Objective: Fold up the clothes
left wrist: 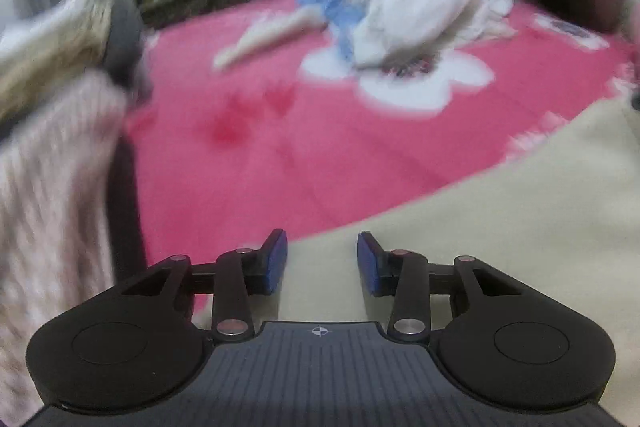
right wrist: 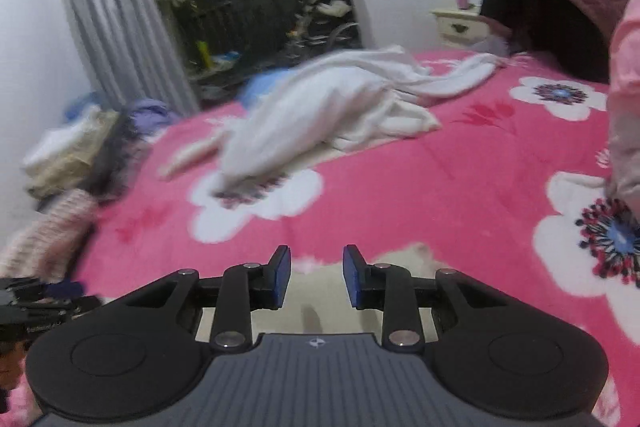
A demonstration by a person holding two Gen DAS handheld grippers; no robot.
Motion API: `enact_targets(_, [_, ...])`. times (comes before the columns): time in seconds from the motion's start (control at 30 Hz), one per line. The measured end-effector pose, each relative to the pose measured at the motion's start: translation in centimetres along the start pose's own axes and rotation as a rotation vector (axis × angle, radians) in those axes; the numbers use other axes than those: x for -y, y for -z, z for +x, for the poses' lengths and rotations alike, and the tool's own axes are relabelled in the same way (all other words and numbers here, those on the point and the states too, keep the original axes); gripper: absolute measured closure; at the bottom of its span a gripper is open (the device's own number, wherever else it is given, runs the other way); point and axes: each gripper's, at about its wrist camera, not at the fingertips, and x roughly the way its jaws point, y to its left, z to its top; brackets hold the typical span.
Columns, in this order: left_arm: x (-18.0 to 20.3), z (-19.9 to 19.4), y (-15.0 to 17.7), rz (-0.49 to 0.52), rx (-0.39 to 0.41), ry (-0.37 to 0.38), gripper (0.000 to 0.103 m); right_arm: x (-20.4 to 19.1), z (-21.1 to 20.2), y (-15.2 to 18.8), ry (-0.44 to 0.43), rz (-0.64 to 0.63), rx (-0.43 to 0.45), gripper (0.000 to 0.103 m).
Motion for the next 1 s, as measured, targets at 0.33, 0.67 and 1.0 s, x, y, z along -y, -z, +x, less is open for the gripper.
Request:
enact_targets(0.33, [0.1, -0.4, 0.9, -0.012, 0.047, -0.006, 0.063, 4.6, -1.2, -0.2, -0.007, 0.131, 0.037, 0.076])
enact_targets(0.67, [0.2, -0.9, 1.7, -0.012, 0.089, -0.023, 0.063, 12.1, 5.2, -2.1, -0.128, 0.469, -0.135, 0.059])
enact_targets(1.0, [0.1, -0.9, 1.9, -0.018, 0.102, -0.015, 0.063, 16.8, 8.4, -1.2, -0.408, 0.690, -0.377, 0.048])
